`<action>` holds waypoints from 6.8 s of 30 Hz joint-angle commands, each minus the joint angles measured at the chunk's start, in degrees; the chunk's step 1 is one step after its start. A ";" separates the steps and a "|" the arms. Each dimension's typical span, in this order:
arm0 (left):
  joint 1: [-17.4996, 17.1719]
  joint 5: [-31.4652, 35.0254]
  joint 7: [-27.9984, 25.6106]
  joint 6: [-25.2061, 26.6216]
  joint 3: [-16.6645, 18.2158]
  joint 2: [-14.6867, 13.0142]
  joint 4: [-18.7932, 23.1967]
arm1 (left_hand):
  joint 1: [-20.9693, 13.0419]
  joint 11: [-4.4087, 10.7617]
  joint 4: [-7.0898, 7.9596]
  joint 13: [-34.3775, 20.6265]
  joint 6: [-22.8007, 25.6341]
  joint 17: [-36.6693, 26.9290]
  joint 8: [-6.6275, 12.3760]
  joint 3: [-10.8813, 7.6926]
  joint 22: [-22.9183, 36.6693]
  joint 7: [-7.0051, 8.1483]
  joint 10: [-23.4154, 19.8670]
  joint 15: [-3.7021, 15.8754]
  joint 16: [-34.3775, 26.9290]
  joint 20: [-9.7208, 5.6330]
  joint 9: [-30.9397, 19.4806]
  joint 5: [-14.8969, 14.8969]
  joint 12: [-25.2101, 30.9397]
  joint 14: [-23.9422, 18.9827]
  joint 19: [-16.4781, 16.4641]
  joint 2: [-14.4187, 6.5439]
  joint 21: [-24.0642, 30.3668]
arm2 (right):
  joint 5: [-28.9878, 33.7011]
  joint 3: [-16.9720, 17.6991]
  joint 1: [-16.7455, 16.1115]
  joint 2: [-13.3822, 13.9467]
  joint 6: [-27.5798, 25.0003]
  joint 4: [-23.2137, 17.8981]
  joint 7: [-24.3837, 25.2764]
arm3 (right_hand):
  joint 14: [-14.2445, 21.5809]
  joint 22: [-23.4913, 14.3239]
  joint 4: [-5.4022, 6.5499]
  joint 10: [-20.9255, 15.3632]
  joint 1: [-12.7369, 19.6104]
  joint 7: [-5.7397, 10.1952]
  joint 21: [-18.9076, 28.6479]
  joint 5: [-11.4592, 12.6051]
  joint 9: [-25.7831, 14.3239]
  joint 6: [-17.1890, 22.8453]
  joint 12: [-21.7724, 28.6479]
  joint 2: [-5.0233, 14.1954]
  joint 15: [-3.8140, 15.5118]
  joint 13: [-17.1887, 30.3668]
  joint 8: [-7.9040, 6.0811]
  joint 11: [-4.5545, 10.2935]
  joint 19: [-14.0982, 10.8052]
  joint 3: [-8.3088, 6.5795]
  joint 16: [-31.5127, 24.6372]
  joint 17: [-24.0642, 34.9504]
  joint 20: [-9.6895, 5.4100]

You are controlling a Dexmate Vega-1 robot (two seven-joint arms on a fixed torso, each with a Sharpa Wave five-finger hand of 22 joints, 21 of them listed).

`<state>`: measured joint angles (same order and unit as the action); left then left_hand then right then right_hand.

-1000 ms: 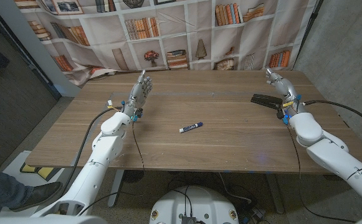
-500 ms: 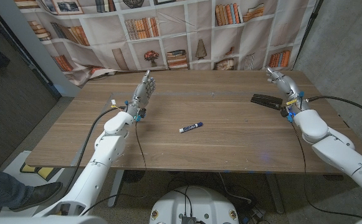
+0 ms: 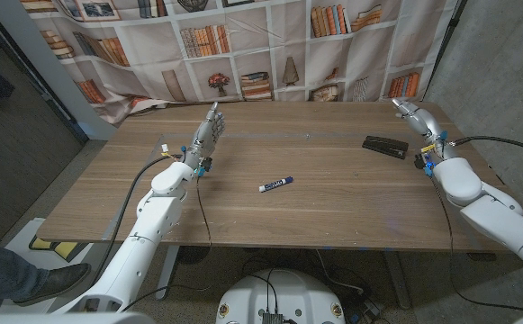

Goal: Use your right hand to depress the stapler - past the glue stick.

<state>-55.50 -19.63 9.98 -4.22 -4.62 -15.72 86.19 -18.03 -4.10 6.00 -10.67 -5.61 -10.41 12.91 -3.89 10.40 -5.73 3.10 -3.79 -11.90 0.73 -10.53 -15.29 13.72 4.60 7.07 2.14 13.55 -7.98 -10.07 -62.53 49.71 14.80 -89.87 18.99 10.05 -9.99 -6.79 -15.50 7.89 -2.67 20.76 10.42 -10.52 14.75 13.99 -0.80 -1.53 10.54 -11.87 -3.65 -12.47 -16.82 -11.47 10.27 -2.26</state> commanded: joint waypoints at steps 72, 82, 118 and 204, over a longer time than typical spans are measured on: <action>-2.47 -0.84 1.74 1.33 1.44 -2.11 1.83 | -0.92 1.15 -0.26 -0.10 4.17 -0.16 -0.29 1.13 0.19 -0.51 -3.32 1.28 0.63 -0.78 -0.07 0.61 -0.51 -2.30 -1.20 -0.78 -0.34 | 22.45 -10.66 0.00 6.51 -35.73 -11.99 5.51 | -0.06 -0.52 1.00 -1.10 -1.93 4.07 -3.52 1.73 -0.34 2.38 -1.19 -0.36 2.35 -0.10 -0.01 3.12 0.34 1.66 0.35 0.16 -3.78; -3.32 -1.01 1.66 1.50 1.91 -2.22 2.58 | -0.97 1.24 -0.27 -0.10 4.22 -0.16 -0.42 1.21 0.19 -0.47 -3.41 1.33 0.68 -0.74 -0.07 0.66 -0.61 -2.39 -1.27 -0.86 -0.37 | 22.34 -11.13 0.33 6.69 -36.81 -11.80 5.05 | 5.37 -0.55 0.97 -2.40 -1.45 4.13 -2.59 1.62 -0.41 1.42 -1.14 0.70 2.67 -0.04 0.38 3.74 -4.24 1.36 -0.88 0.17 -3.01; -4.20 -1.50 1.48 0.67 2.46 -1.25 1.63 | -1.21 1.24 -0.29 -0.12 5.10 -0.15 -0.59 1.56 0.20 0.69 -4.51 1.35 0.62 -0.79 -0.11 0.85 -0.73 -3.37 -1.77 -1.22 -0.42 | 26.10 -16.23 5.76 7.87 -44.69 -10.74 -0.56 | 9.34 -0.69 0.31 -9.34 -0.09 5.18 -3.15 1.10 -0.44 7.57 -0.07 1.54 3.38 -0.03 -0.96 3.55 -7.89 1.09 0.42 0.16 -3.16; -2.42 -1.49 2.02 1.67 3.14 -0.38 -1.34 | -1.54 1.28 -0.30 -0.16 5.63 -0.18 -1.19 2.43 0.22 0.80 -4.87 1.43 1.01 -0.41 -0.18 1.17 -1.49 -3.52 -1.76 -1.73 -0.86 | 28.18 -25.11 12.57 2.12 -44.58 1.28 -3.14 | 20.09 -0.67 0.14 -20.73 0.72 4.86 -1.86 1.07 -0.38 18.55 0.98 2.16 5.83 -0.18 -2.64 5.09 -18.03 1.15 -0.63 0.01 -4.50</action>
<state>-58.05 -21.18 11.98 -2.71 -1.54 -15.96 84.82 -19.46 -2.67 5.45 -10.68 -0.20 -10.41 12.05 -1.75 10.54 -5.03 -1.60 -2.27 -11.02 0.12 -10.52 -14.18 12.39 1.44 5.03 0.71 12.84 21.59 -34.13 -50.93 52.69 -29.84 -90.30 17.90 29.49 -10.52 -6.24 -34.34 7.90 2.32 18.65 11.75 -10.80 32.65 14.66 1.02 2.77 10.25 -14.21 0.04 -30.01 -15.50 -11.91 10.13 -2.76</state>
